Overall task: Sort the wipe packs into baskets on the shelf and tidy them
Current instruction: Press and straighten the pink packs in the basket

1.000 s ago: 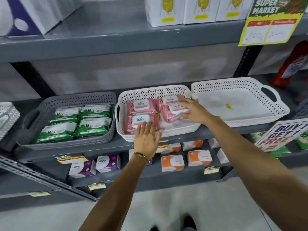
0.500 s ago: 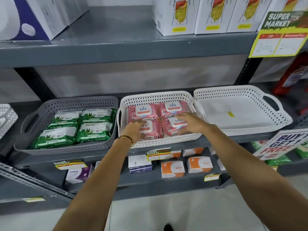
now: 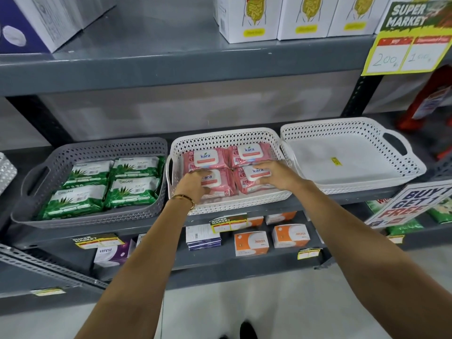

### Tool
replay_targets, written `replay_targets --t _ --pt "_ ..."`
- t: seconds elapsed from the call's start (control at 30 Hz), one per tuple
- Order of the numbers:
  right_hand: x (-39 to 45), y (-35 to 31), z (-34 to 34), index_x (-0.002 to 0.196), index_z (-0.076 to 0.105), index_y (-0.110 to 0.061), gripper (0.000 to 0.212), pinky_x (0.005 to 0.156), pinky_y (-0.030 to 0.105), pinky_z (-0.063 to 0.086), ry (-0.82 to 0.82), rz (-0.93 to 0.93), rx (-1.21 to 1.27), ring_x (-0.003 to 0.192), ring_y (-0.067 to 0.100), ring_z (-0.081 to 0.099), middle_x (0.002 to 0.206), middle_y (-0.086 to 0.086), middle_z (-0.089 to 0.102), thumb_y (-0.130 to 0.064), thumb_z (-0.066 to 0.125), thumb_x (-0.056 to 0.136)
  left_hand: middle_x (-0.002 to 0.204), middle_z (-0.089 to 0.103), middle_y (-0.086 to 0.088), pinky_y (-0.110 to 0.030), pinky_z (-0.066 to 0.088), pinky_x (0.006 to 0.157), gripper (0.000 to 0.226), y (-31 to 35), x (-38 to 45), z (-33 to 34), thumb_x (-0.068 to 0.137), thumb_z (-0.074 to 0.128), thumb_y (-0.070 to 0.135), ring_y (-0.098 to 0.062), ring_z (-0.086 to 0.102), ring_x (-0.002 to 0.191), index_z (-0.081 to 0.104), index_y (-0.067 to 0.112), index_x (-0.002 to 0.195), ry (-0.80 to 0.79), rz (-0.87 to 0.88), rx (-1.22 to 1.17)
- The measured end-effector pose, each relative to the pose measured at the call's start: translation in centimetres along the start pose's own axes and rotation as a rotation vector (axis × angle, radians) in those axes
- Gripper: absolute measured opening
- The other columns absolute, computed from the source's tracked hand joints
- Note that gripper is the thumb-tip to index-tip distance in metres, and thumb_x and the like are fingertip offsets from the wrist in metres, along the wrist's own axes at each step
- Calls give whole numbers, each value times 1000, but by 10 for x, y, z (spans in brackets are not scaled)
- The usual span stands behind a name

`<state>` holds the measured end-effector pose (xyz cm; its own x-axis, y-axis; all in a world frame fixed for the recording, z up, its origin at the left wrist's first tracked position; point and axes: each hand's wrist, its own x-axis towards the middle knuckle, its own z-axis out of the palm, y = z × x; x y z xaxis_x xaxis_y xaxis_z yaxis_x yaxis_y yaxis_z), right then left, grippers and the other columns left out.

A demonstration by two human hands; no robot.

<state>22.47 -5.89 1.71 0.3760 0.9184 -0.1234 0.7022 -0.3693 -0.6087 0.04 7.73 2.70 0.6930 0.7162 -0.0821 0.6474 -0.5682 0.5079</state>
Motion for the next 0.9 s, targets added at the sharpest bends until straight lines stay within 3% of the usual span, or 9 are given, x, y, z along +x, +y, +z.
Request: replay_targets --t 0.13,0.23,0.33,0.43,0.67,0.9 --pt "1 2 -1 133 50 -20 59 111 41 36 -29 8 -27 129 22 46 144 1 47 -22 73 79 130 56 -10 -35 41 100 55 -2 2 1 76 73 15 -27 55 114 52 19 127 -4 7 -8" --pt "3 0 -1 136 45 -21 56 116 41 24 62 -35 -41 137 21 34 149 0 39 -34 63 85 139 49 -7 -39 39 105 58 -5 5 0 79 70 28 -26 47 124 46 19 132 -3 59 -24" --pt "15 -7 0 145 27 -13 57 119 42 9 246 -69 -233 146 25 12 158 8 19 -39 41 96 154 17 -4 -41 11 115 72 -2 15 1 89 41 54 -26 10 142 19 15 145 89 92 39" --pt "33 -14 11 148 8 -7 61 117 43 -2 239 -56 -488 146 33 0 158 19 4 -41 23 99 155 -10 -11 -32 -13 108 76 4 33 9 90 12 59 -24 -13 141 -9 9 143 73 87 248" --pt "61 -10 43 146 -15 -14 67 110 47 -19 103 56 -516 142 33 -22 155 19 -20 -52 6 95 153 -18 -12 -35 -14 108 79 1 69 29 86 0 63 -24 -18 140 -16 9 141 -60 70 409" --pt "62 -6 46 146 -14 -14 65 112 50 -15 69 76 -545 142 35 -21 155 21 -20 -49 7 96 153 -15 -13 -34 -8 114 82 -4 73 36 84 0 65 -22 -15 140 -15 7 141 -87 124 388"
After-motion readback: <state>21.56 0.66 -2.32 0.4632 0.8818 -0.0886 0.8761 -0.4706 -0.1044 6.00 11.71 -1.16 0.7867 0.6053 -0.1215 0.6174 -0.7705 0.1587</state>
